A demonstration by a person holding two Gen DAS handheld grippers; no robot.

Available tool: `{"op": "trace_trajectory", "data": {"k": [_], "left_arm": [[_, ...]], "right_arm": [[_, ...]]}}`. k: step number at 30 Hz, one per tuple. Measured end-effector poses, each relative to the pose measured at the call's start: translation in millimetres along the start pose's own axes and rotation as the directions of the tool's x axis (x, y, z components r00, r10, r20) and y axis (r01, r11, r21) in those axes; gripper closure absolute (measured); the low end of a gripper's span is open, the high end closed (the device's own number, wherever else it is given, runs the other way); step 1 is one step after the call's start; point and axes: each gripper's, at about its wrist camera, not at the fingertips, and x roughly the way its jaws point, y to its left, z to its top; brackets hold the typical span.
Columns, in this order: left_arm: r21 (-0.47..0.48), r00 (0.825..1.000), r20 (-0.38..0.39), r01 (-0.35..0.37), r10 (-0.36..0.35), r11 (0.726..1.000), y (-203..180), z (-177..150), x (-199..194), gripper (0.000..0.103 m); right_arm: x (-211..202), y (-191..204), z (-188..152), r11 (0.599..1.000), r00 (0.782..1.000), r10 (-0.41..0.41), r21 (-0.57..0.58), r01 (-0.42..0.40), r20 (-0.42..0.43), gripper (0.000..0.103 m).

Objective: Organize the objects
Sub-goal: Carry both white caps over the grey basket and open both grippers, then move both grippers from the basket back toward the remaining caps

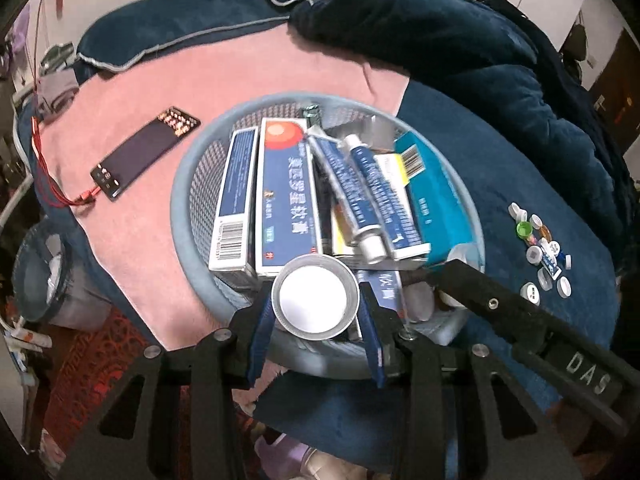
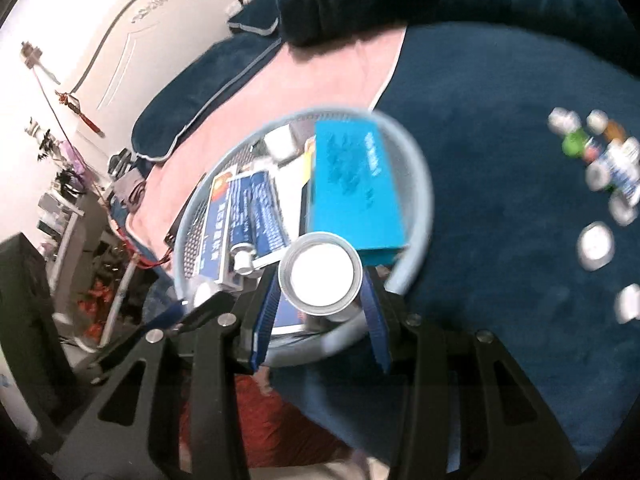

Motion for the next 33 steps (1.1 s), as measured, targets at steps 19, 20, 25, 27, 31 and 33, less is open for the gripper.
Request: {"op": "trace_trajectory", "data": {"k": [19,20,25,27,31,33], "left_arm": [[-0.062,0.987,0.036,-0.152,0.154,0.986,22,-7,-20,0.001],[-0.061,0.987,0.036,-0.153,0.156,0.986,22,-7,-21,0.001],[-0.045,0.985,0.036,-0.168,0.170,0.985,16,-8,-22,0.001],[-0.040,0.984,0.035,-0.171,0.173,0.984,14,-9,-22,0.001],[-0.034,0.983,0.036,-0.177,0.178,0.984,12,-10,-23,0.001],[-0.032,0.983,0.035,-0.178,0.180,0.983,11,-10,-24,0.001]], "right_arm": [[-22,-19,-13,0.990,0.991,-0.130,0.065,0.127,0.043,0.000],[-23,-20,-14,0.989,0.990,-0.136,0.066,0.133,0.040,0.000],[-24,-19,-16,0.987,0.988,-0.153,0.053,0.151,0.036,0.000],[-25,-17,-17,0.987,0.986,-0.161,0.035,0.160,0.040,0.000],[-28,-15,-18,0.985,0.983,-0.175,0.011,0.175,0.049,0.000],[-30,-16,-19,0.983,0.981,-0.184,0.006,0.184,0.052,0.000]]}}
